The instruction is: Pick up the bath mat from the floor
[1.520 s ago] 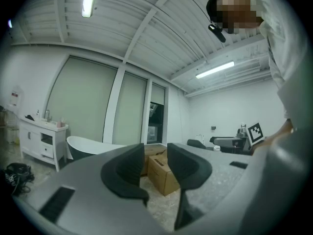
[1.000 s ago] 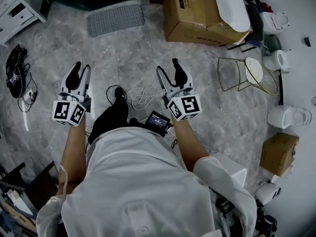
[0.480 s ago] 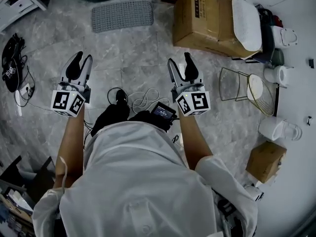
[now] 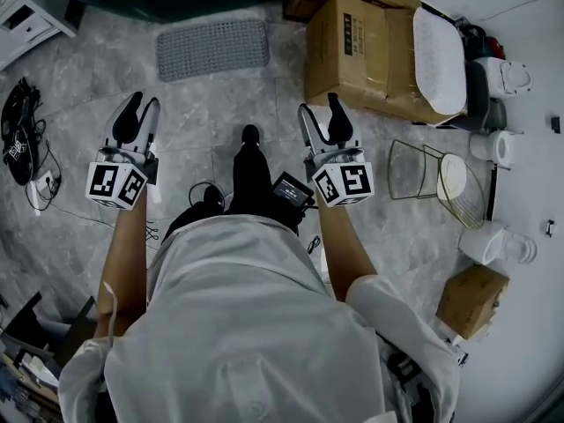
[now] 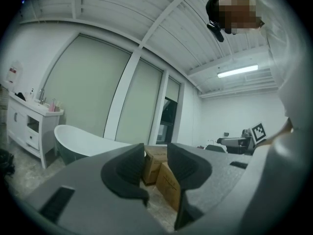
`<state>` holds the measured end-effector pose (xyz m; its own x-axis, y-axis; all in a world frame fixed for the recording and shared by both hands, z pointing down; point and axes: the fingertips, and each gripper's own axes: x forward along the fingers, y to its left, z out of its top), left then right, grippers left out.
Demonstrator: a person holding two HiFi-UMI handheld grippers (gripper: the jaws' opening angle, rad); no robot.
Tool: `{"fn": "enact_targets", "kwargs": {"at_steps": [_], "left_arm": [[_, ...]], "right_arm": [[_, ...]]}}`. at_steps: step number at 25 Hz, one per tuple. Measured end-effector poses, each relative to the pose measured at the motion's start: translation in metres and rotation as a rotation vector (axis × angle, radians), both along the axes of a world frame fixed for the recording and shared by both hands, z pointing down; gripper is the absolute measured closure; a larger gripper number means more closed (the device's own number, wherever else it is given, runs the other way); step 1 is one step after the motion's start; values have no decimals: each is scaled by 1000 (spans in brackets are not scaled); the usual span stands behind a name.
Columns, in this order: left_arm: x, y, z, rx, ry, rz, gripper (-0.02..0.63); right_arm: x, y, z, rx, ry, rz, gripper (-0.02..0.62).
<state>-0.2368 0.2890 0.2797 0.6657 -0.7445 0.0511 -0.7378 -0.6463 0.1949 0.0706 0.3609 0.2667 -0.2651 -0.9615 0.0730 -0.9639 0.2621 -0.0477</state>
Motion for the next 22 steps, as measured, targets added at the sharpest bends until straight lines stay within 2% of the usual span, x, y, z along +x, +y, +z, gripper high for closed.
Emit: {"fn": "enact_targets", "kwargs": {"at_steps": [11, 17, 22], "left_arm": [[60, -131, -4, -54, -63, -103, 456], [72, -178, -4, -82, -94, -172, 456], [67, -207, 2, -98, -92, -219, 455]], "right_arm": [[76, -179, 9, 3, -86, -151, 318], [99, -245, 33, -38, -138, -205, 319], [101, -284, 51, -71, -167, -228, 318]]}}
